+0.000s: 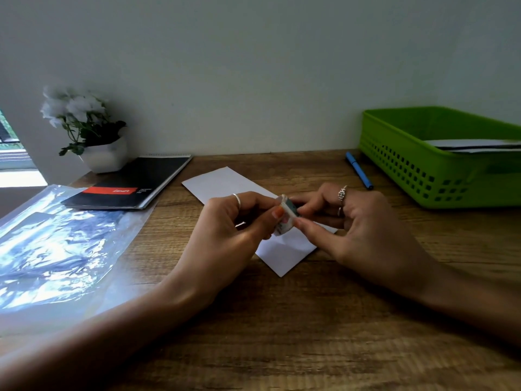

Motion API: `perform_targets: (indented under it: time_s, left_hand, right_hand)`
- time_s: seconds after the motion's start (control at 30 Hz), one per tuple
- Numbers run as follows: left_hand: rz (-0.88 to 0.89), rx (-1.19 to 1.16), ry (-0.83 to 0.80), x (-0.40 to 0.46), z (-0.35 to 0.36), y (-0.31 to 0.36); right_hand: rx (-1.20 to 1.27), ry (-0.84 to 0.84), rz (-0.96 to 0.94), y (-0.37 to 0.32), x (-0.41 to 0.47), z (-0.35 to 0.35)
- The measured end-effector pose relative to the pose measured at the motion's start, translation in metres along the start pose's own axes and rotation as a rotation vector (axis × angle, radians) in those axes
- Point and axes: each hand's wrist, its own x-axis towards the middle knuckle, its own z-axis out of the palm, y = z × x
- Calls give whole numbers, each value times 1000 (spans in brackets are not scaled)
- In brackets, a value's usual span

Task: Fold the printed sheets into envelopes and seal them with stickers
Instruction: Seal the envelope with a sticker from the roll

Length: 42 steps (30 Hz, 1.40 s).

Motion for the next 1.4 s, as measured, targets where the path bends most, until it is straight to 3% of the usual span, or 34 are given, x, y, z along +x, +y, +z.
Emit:
perform_targets:
  time_s: [0.37, 0.63, 0.93, 1.1, 1.4]
  left_hand:
    - [32, 83, 36, -2, 3, 4]
    - [35, 85, 52, -3, 4, 4]
    - [34, 14, 46, -4, 6, 5]
    - [52, 34, 29, -4, 5, 7]
    - [39, 80, 56, -3, 5, 5]
  right_hand:
    - [-22, 11, -33, 2, 0, 1]
    - [-349, -5, -163, 0, -1, 9]
    - [-542, -19, -226, 3, 0, 10]
    - [-480, -30, -215, 4, 1, 9]
    - [-154, -8, -110, 1, 0, 3]
